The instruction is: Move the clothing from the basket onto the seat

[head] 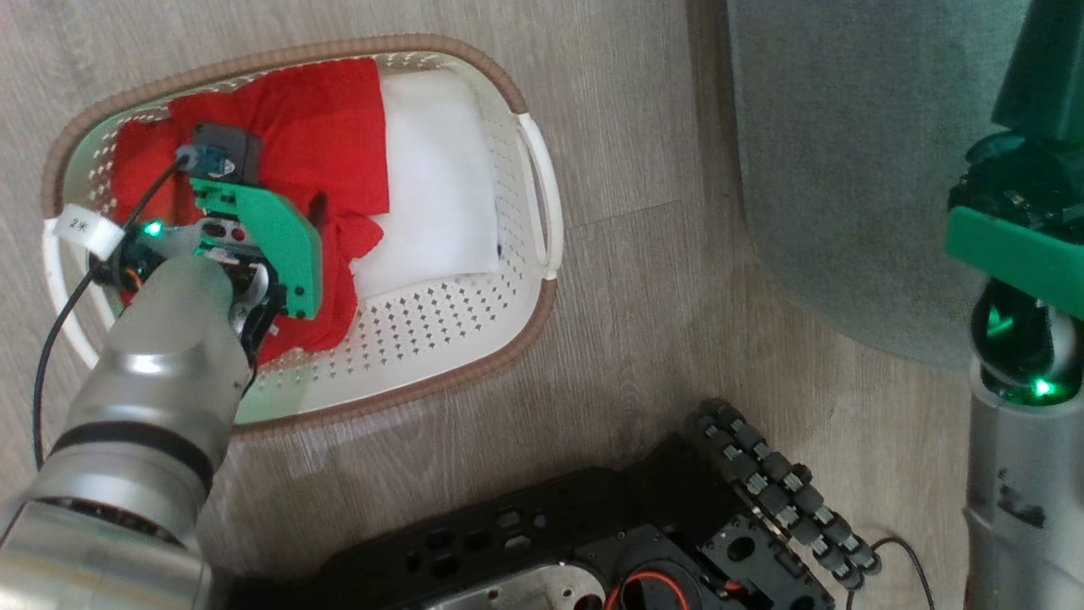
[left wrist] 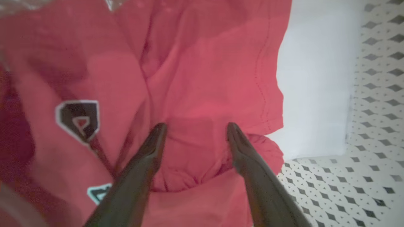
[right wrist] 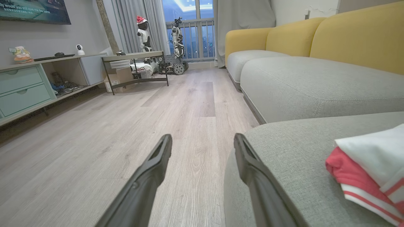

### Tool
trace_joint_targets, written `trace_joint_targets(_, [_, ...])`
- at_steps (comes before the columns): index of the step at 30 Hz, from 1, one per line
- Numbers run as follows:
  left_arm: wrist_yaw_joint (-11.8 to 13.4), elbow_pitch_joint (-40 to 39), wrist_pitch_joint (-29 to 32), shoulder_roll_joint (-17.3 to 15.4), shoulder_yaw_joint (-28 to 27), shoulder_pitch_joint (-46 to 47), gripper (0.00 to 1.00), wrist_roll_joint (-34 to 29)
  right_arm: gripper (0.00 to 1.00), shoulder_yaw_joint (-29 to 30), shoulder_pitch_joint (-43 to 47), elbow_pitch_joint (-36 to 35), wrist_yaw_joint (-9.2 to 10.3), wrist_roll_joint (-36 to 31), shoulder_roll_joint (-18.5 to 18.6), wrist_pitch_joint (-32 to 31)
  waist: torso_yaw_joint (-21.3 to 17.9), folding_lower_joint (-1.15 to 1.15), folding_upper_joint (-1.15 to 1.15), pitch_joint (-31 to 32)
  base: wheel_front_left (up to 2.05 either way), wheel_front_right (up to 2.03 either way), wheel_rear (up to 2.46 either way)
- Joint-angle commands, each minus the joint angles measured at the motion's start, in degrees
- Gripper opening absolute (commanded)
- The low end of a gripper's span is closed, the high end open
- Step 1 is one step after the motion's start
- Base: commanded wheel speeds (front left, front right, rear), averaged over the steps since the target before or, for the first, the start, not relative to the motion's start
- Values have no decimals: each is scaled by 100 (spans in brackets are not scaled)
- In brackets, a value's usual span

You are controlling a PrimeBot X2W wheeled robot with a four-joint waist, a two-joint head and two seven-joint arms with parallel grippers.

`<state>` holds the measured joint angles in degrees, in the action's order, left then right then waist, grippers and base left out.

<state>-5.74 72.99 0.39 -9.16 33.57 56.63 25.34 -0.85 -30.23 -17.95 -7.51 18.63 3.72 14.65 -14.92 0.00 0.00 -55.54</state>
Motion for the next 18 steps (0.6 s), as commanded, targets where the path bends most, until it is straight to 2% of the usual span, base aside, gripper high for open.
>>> trace_joint_targets(1, [48, 17, 41, -181, -2, -47, 100, -75, 100, -89, 134, -214, 2, -39, -67, 35, -29, 0, 0, -23, 0, 0, 0])
trace_joint_targets(10, [11, 67, 363, -273, 365, -5, 99, -324, 100, -173, 133, -170, 2, -97, -80, 35, -109, 0, 0, -129, 0, 0, 0])
trace_joint_targets(11, [-5, 70, 366, -279, 374, -8, 87, -315, 100, -184, 134, -175, 2, -125, -81, 35, -96, 0, 0, -135, 0, 0, 0])
trace_joint_targets(13, [-37, 73, 360, -289, 401, -16, 23, -303, 100, -193, 144, -183, 2, -159, -82, 35, -70, 0, 0, -137, 0, 0, 0])
trace_joint_targets(14, [-52, 74, 349, -293, 413, -18, 0, -296, 100, -191, 151, -184, 2, -163, -82, 35, -63, 0, 0, -136, 0, 0, 0])
trace_joint_targets(18, [-98, 78, 257, -305, 461, -24, 0, -267, 100, -181, 158, -165, 2, -145, -83, 35, -66, 0, 0, -106, 0, 0, 0])
